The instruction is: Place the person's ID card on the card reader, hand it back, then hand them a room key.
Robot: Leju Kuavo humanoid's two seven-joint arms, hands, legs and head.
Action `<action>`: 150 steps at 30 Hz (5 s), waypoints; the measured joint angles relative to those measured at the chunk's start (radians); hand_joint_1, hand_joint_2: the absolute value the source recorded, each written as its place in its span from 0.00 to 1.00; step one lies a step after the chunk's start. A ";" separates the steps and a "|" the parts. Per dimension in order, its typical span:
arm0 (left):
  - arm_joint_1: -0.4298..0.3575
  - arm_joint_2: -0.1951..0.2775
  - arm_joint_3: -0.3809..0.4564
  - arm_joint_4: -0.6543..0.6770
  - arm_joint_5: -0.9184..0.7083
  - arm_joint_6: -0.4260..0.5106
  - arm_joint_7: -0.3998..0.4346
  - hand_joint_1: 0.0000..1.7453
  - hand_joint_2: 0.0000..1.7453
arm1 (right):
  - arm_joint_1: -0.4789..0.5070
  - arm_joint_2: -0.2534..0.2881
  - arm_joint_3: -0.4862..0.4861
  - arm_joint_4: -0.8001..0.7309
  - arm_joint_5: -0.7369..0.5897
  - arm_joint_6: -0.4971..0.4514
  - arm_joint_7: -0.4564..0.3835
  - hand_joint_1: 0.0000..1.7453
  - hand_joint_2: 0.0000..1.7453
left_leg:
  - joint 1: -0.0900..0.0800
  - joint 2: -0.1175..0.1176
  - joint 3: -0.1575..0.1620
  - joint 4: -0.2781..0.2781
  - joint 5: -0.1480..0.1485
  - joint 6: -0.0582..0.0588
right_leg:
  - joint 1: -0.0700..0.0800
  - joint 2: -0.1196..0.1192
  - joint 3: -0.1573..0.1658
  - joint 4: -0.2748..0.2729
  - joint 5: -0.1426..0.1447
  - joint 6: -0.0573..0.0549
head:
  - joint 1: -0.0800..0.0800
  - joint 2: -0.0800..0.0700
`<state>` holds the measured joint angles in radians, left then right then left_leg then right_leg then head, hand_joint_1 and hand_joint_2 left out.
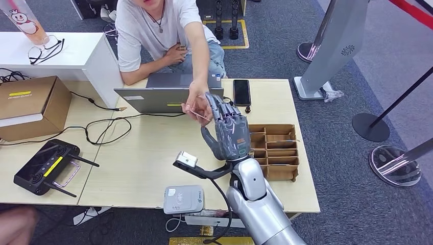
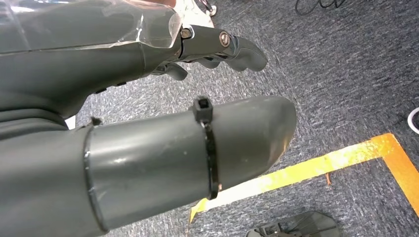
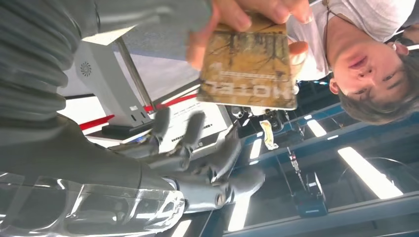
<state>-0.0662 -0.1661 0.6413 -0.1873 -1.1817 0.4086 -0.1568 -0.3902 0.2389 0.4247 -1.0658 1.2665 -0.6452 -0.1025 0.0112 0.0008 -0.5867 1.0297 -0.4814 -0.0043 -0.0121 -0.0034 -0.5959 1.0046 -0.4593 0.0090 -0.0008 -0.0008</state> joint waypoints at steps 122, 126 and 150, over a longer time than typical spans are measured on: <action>-0.036 -0.031 0.009 0.000 0.029 -0.008 0.071 0.00 0.00 | 0.129 -0.201 -0.188 -0.207 0.133 0.378 0.136 0.00 1.00 | 0.000 0.000 0.000 0.000 0.000 0.000 | 0.000 0.000 0.000 0.000 0.000 0.000 | 0.000 0.000; -0.036 -0.030 0.010 0.000 0.029 -0.012 0.062 0.00 0.00 | 0.131 -0.214 -0.189 -0.227 0.106 0.439 0.123 0.00 1.00 | 0.000 0.000 0.000 0.000 0.000 0.000 | 0.000 0.000 0.000 0.000 0.000 0.000 | 0.000 0.000; -0.036 -0.029 0.010 0.000 0.032 -0.012 0.055 0.00 0.00 | 0.110 -0.267 -0.157 -0.301 0.023 0.649 0.124 0.00 1.00 | 0.000 0.000 0.000 0.000 0.000 0.000 | 0.000 0.000 0.000 0.000 0.000 0.000 | 0.000 0.000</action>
<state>-0.1023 -0.1956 0.6508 -0.1873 -1.1501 0.3961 -0.1020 -0.2802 -0.0280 0.2681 -1.3667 1.2890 0.0042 0.0213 0.0110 0.0007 -0.5867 1.0298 -0.4814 -0.0042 -0.0122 -0.0035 -0.5958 1.0046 -0.4591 0.0089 -0.0010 -0.0008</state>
